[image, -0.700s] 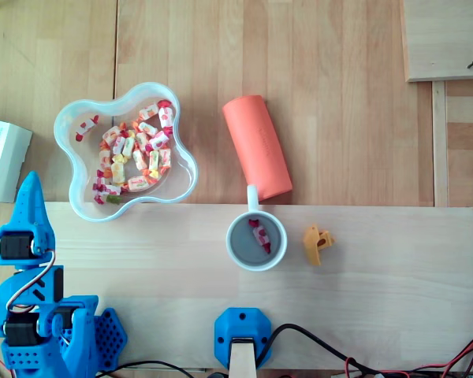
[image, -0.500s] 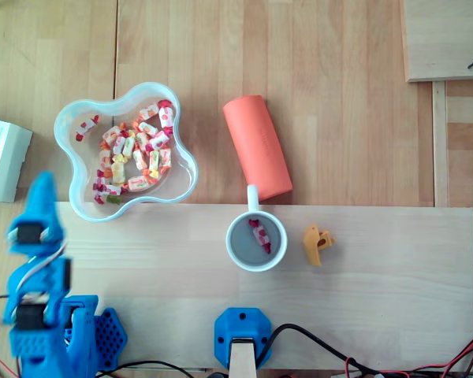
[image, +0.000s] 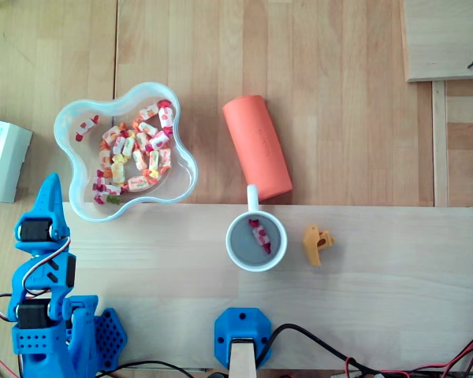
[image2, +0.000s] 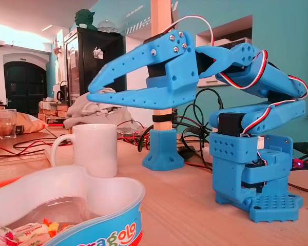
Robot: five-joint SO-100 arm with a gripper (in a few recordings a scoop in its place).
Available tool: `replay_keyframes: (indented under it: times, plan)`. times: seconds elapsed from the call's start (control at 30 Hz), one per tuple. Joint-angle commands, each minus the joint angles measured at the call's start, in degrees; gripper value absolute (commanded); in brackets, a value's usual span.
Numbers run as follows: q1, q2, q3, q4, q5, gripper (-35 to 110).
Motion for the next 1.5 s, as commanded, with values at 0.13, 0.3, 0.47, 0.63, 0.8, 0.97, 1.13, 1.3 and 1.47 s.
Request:
replay_keyframes:
  times: [0.13, 0.3, 0.47, 0.63, 0.8, 0.97, 1.13, 1.3, 1.47]
  plan:
    - [-0.44, 1.23, -1.58, -0.26, 0.35, -2]
    - [-0.44, 1.23, -4.75, -0.26, 0.44, -2]
    - [-0.79, 0.0, -12.3, 0.7, 0.62, -3]
    - [-1.23, -0.18, -15.91, 1.93, 0.7, -3]
    - [-0.62, -2.2, -19.51, 7.03, 2.81, -2]
    - [-0.44, -11.16, -29.36, 12.13, 11.25, -3]
    - [-0.35, -23.82, -42.1, 19.51, 18.72, -2]
    - [1.49, -35.24, -54.76, 26.37, 26.98, -3]
    - [8.7, -41.84, -59.5, 33.93, 41.4, -3]
